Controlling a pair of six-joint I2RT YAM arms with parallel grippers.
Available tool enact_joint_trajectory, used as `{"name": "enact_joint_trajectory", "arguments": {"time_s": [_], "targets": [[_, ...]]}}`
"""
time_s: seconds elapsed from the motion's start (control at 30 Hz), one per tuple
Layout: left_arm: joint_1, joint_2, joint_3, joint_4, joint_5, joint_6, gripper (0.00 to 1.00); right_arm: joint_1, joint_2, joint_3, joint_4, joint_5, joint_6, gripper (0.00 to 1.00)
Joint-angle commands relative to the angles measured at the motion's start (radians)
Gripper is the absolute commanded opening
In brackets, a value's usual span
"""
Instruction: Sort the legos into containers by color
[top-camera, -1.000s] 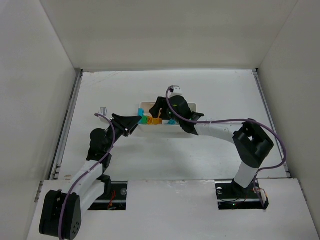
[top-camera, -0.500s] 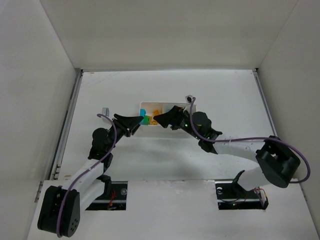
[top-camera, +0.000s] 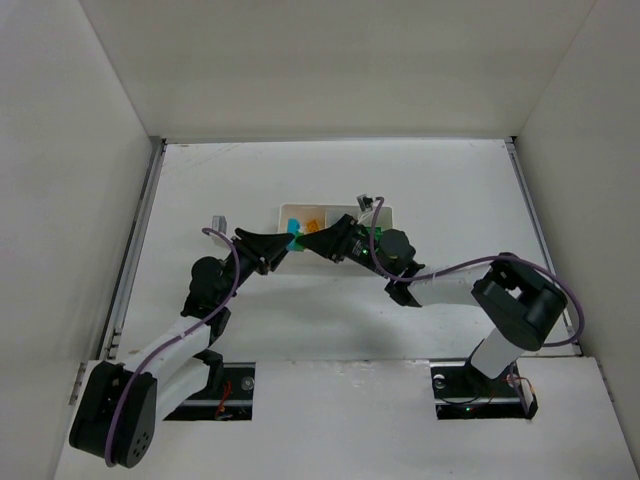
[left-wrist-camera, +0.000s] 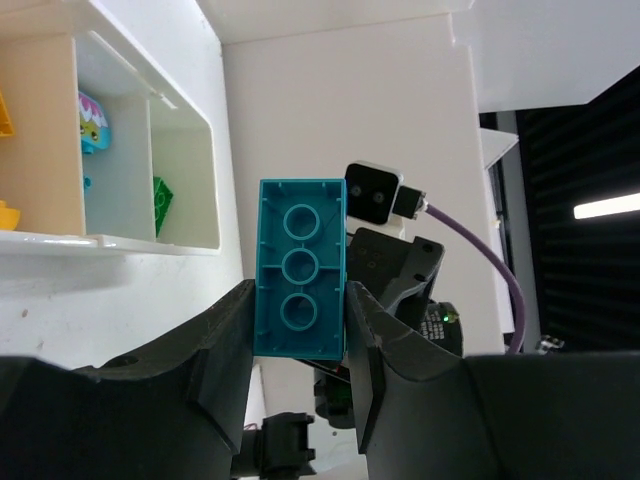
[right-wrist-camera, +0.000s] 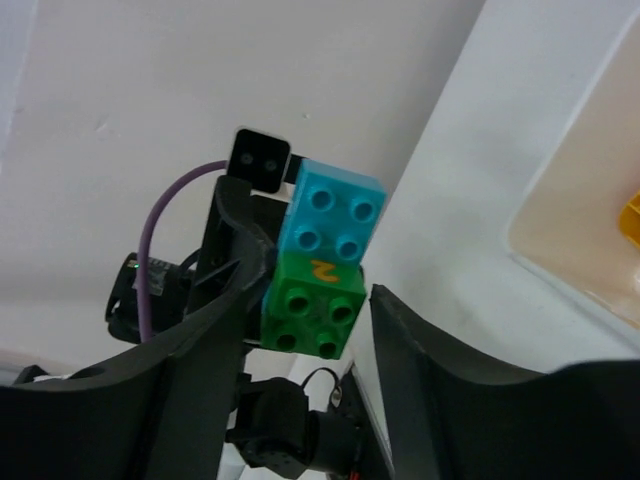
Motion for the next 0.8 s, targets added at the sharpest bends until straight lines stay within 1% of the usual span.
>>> {"name": "enact_joint_trajectory", "arguments": {"time_s": [0.0, 0.03, 0.1, 0.23, 0.37, 0.53, 0.67, 0.73, 0.77], "targets": [[-0.009, 0.002, 0.030, 0.080, -0.010, -0.003, 0.11, 0.010, -0.001, 0.014, 0.142, -0.020, 0.032, 0.53], [-0.014, 0.008, 0.030, 0.080, -0.012, 0.000, 0.11, 0.010, -0.001, 0.011, 0.142, -0.020, 0.032, 0.48], [-0.012, 0.019, 0.031, 0.083, -0.007, -0.001, 0.11, 0.008, -0.004, 0.005, 0.142, -0.013, 0.034, 0.43], [0.002, 0.013, 0.022, 0.091, -0.007, -0.003, 0.11, -0.002, -0.013, -0.012, 0.144, -0.008, 0.035, 0.36], [0.020, 0.013, 0.026, 0.094, 0.011, 0.000, 0.11, -0.027, -0.051, -0.047, 0.133, -0.005, 0.028, 0.34], [0.066, 0.007, 0.039, 0.082, 0.042, 0.005, 0.11, -0.113, -0.169, -0.167, 0.115, -0.007, 0.017, 0.34], [0.071, 0.030, 0.045, 0.082, 0.040, 0.018, 0.11, -0.194, -0.283, -0.229, -0.023, -0.004, -0.043, 0.34], [0.066, 0.048, 0.053, 0.096, 0.046, 0.018, 0.11, -0.223, -0.338, -0.219, -0.149, 0.009, -0.107, 0.34], [0.058, 0.051, 0.054, 0.097, 0.040, 0.023, 0.11, -0.237, -0.376, -0.201, -0.261, 0.039, -0.167, 0.35]]}}
